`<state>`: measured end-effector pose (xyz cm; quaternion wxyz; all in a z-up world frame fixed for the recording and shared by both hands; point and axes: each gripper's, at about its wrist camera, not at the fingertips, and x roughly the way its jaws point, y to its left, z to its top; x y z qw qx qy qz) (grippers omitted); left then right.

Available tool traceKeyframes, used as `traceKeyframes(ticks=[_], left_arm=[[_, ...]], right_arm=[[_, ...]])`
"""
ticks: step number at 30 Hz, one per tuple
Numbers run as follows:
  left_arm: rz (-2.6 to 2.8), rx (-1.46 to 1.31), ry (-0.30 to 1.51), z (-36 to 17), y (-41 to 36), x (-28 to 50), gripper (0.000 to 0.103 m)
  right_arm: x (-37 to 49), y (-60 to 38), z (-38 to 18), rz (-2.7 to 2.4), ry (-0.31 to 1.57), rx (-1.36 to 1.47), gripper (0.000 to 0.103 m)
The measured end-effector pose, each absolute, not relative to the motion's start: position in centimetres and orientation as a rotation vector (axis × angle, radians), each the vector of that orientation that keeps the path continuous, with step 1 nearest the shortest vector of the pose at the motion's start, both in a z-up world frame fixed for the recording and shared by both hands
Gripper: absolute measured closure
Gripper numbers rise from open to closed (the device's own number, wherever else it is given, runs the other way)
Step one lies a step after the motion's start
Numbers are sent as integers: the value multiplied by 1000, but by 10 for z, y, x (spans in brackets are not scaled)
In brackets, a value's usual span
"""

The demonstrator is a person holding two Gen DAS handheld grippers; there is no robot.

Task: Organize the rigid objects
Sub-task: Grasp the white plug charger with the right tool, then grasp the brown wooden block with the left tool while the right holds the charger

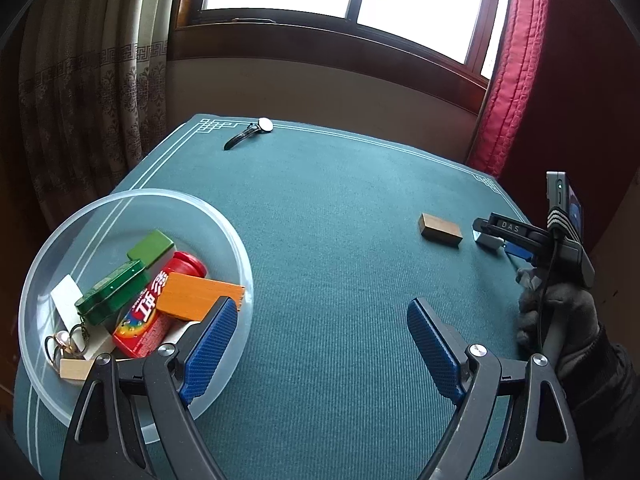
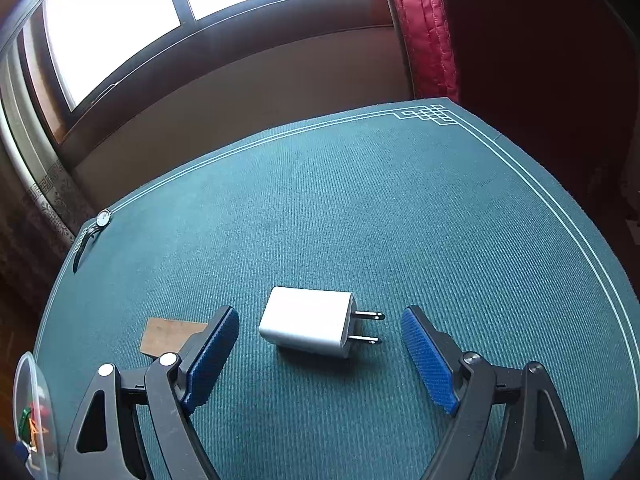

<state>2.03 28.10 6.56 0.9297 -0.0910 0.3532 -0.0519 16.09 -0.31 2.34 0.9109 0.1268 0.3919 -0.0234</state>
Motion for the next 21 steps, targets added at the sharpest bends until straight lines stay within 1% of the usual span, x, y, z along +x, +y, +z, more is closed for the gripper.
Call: traceKeyframes(ticks=[3, 7, 14, 21], left_arm=[[-121, -179, 729, 65, 272, 24, 15], [-147, -164, 733, 65, 258, 29, 15], [-168, -133, 736, 66, 242, 36, 15], [-190, -150, 763, 58, 231, 51, 15]], right_arm=[[163, -1, 23, -67, 813, 234, 23], [163, -1, 24, -72, 814, 211, 38], [149, -3, 23, -9, 819, 171, 39], [108, -16, 22, 37, 822, 143, 39]])
